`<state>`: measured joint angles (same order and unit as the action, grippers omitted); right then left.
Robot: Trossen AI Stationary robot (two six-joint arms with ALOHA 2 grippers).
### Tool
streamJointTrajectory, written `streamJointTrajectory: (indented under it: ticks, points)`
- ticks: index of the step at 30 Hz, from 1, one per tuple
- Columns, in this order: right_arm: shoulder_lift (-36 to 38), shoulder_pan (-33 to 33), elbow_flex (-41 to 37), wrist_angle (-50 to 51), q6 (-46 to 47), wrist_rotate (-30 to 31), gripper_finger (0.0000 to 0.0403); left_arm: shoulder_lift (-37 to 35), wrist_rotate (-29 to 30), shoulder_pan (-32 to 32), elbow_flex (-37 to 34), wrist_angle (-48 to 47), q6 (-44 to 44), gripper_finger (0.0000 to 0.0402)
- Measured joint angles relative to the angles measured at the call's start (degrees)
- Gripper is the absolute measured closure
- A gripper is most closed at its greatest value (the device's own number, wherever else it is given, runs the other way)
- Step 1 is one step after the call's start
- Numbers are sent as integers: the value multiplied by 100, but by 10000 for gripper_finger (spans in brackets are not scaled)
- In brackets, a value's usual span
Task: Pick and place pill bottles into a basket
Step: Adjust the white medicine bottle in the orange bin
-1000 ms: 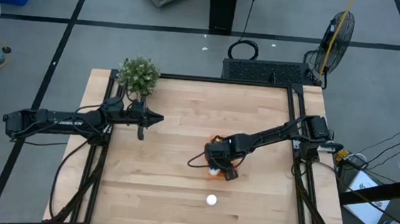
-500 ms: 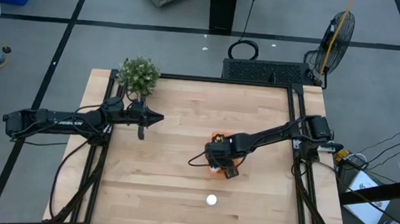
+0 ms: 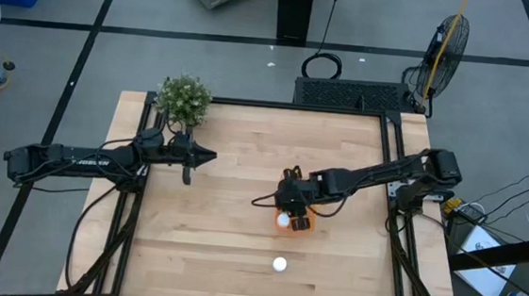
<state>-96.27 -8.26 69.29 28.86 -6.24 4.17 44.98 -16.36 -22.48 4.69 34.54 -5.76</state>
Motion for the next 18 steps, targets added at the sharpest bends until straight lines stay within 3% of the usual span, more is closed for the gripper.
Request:
streamJointTrajectory:
  ticks: [4, 10, 18]
  points:
    - [306, -10, -513, -933, 317, -273, 253, 1, 0, 0, 0, -7, -19, 357]
    - [942, -39, -1689, -2562, 794, -72, 253, -1, -2, 2, 0, -44, -20, 357]
    - [1331, -50, -3558, -5760, 1337, 265, 253, -1, -2, 2, 0, -44, -15, 357]
